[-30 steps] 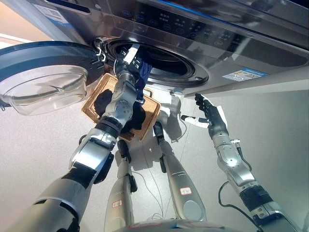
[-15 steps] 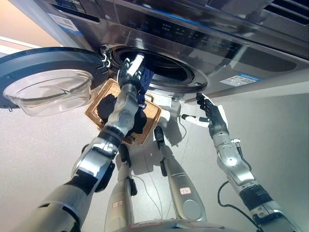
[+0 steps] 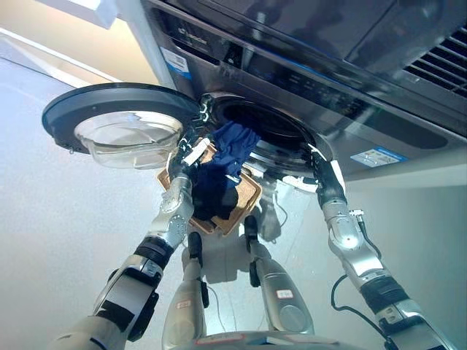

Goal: Put the clothes in the basket into the washing machine.

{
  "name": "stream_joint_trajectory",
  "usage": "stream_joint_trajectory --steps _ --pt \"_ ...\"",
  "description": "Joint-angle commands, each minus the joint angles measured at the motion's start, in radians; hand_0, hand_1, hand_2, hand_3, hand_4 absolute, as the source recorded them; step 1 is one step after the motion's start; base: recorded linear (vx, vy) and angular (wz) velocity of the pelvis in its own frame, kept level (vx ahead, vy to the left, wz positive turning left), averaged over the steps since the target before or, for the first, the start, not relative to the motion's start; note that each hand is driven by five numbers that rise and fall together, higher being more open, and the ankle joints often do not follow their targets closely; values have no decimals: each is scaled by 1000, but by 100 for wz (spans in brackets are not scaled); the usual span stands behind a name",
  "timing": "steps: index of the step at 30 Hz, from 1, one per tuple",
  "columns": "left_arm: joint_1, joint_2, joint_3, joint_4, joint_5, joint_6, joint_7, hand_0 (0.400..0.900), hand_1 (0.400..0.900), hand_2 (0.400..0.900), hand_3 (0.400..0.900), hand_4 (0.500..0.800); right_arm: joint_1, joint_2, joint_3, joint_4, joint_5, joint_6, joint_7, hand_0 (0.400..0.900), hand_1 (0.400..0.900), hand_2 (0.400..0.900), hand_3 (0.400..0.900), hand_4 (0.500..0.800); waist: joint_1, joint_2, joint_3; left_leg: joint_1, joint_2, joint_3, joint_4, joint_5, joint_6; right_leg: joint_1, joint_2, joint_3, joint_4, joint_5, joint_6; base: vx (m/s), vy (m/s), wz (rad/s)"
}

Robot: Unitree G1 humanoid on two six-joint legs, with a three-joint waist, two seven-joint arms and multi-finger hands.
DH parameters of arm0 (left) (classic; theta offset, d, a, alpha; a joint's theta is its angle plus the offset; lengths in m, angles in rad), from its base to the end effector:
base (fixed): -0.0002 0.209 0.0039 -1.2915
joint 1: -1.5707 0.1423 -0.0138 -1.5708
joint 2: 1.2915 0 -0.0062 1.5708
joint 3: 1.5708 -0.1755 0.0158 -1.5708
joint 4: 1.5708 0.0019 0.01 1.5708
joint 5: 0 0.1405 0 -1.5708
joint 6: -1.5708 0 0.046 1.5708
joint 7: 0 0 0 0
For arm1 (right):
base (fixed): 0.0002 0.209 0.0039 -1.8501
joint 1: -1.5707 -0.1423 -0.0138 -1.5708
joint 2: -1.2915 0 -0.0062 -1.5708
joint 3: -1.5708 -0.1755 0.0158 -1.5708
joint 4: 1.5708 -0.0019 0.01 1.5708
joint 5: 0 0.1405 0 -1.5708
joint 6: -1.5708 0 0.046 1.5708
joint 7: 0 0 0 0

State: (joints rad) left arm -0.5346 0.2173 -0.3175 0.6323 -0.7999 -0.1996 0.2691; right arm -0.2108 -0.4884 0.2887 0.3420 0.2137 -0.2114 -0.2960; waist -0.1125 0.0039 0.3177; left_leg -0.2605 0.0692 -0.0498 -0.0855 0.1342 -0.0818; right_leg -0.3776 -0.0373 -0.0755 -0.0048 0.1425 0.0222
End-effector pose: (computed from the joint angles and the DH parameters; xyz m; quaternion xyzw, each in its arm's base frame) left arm 0.2921 0.1331 0.0631 -0.1998 0.0438 0.0460 0.9778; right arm 0.2370 -0.2011 0.0462 -0.1587 -0.0234 -0.0415 0.9862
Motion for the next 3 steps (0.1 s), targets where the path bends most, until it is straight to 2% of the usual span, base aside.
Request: stream_joint_trajectory --steps 1,3 --pt "61 -16 -24 47 87 -61 -43 900 900 900 900 800 74 42 16 56 -11 -56 -3 900 900 900 900 800 5 -37 -298 43 12 16 83 -92 -10 70 -49 9 31 -42 114 41 19 6" --pt "71 -13 -16 64 95 -53 -43 900 900 900 900 800 72 53 26 69 -11 -53 4 900 900 900 900 800 11 -41 -307 56 9 14 80 -94 -8 87 -51 3 28 -44 115 44 9 9"
